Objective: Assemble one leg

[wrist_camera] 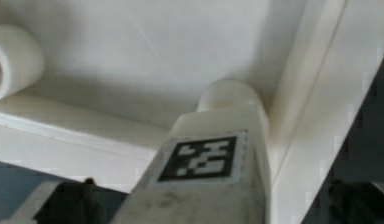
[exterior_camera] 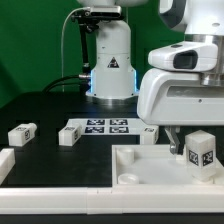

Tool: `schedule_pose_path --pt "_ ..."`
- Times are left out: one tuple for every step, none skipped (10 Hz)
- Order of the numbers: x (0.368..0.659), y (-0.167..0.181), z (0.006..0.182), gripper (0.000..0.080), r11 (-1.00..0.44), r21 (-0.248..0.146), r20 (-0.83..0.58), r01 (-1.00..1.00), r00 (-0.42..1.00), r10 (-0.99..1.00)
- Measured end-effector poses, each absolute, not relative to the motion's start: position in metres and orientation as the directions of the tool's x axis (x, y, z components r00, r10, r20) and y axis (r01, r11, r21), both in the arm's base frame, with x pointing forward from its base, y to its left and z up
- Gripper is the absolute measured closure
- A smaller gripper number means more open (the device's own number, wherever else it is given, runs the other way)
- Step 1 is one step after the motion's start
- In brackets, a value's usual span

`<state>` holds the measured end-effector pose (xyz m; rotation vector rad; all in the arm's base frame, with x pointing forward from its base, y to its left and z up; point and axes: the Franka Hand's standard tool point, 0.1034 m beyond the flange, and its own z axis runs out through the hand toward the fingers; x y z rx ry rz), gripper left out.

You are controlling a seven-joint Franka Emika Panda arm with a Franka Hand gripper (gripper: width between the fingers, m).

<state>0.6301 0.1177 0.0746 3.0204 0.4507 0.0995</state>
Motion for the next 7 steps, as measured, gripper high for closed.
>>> schedule_pose_path --pt "0.6303 0.1182 0.0752 0.0150 -0.948 0.095 0.051 0.304 0.950 0.309" --pt "0.6302 0.1174 0.0747 0.0178 -0.950 0.095 0.051 0.297 0.952 0.303" --pt "0.6302 0.1172 0.0747 0.0178 -0.950 0.095 0.051 0.297 0.952 0.302" --pt "0.6302 0.1170 0.0746 0.0349 -0.950 0.095 0.051 0.296 0.952 0.302" --pt "0.6302 0.1170 0.0746 0.0349 -0.950 0.094 0.051 0.296 0.952 0.302" --pt "0.6302 0.1167 0.0743 0.0513 -0.950 0.095 0.051 0.296 0.952 0.302" --pt "0.6302 0.1164 0.0742 0.0509 -0.951 0.095 0.050 0.296 0.952 0.301"
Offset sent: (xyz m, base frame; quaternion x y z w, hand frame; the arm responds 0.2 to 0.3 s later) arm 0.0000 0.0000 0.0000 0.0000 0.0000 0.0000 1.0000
